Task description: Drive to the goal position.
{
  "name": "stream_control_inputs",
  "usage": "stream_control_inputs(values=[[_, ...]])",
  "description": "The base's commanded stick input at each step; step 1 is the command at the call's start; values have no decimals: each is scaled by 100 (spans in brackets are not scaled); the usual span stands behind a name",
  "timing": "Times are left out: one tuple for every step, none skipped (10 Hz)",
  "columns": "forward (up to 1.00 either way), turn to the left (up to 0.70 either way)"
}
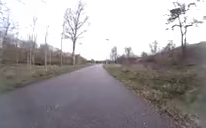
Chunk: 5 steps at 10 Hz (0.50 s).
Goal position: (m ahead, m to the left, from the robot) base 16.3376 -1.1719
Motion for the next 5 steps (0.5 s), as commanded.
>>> stream_control_inputs(values=[[70, 0], [70, 0], [70, 0], [70, 0], [70, 0]])
